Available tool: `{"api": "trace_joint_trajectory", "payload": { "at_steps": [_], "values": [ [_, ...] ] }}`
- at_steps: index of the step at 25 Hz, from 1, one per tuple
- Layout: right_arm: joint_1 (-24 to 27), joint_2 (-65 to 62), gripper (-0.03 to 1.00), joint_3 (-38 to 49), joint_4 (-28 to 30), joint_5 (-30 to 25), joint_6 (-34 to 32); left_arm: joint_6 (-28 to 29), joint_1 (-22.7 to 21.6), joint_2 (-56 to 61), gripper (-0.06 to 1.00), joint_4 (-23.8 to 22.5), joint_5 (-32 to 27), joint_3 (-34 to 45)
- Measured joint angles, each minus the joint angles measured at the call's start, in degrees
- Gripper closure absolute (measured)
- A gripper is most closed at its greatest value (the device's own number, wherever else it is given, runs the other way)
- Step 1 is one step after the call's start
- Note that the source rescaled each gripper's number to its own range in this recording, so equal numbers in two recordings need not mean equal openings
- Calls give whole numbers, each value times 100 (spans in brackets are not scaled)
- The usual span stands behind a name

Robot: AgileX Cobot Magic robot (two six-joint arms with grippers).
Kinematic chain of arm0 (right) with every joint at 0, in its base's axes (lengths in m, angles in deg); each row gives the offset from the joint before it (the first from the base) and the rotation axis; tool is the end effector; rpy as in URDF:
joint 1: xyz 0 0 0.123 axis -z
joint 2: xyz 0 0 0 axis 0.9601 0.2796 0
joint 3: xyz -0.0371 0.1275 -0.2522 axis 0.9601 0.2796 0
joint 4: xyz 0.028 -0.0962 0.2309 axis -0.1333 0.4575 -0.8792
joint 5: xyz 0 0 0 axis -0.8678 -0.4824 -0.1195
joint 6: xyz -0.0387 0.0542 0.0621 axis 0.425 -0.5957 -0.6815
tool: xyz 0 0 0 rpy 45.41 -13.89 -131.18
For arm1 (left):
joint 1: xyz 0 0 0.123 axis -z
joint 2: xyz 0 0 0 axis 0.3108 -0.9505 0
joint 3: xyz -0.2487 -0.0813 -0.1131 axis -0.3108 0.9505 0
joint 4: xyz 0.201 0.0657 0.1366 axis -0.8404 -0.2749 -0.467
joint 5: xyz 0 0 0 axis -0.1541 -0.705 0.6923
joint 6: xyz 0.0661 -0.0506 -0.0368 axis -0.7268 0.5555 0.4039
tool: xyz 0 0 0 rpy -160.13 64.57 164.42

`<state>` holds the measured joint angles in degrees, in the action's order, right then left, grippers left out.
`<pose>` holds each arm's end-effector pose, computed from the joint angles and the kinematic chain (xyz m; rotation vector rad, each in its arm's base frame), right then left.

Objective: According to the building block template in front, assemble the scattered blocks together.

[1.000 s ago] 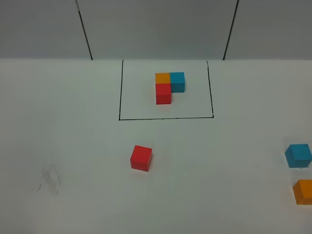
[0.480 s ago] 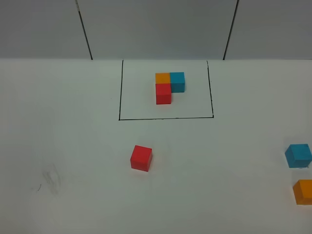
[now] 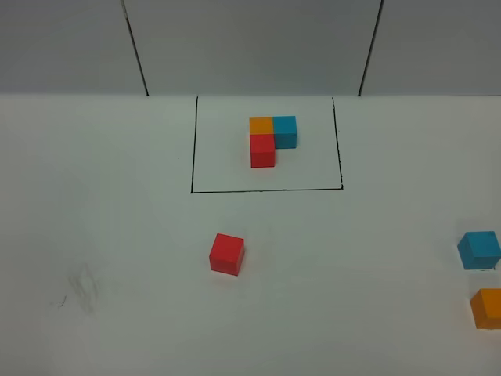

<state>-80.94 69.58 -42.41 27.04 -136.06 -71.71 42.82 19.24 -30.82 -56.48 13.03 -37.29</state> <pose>-0.0061 -0.0183 0.2788 0.0684 2.0283 -0.0700 -0.0069 0.0070 0.2783 -0.0352 2.0396 0.0602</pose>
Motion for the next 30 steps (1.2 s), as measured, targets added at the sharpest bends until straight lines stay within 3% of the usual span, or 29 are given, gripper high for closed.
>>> {"api": "trace_joint_trajectory", "payload": {
  "at_steps": [30],
  "values": [
    [0, 0, 56, 0, 9, 0, 7, 0, 0, 0, 94, 0, 4, 0]
  ]
}}
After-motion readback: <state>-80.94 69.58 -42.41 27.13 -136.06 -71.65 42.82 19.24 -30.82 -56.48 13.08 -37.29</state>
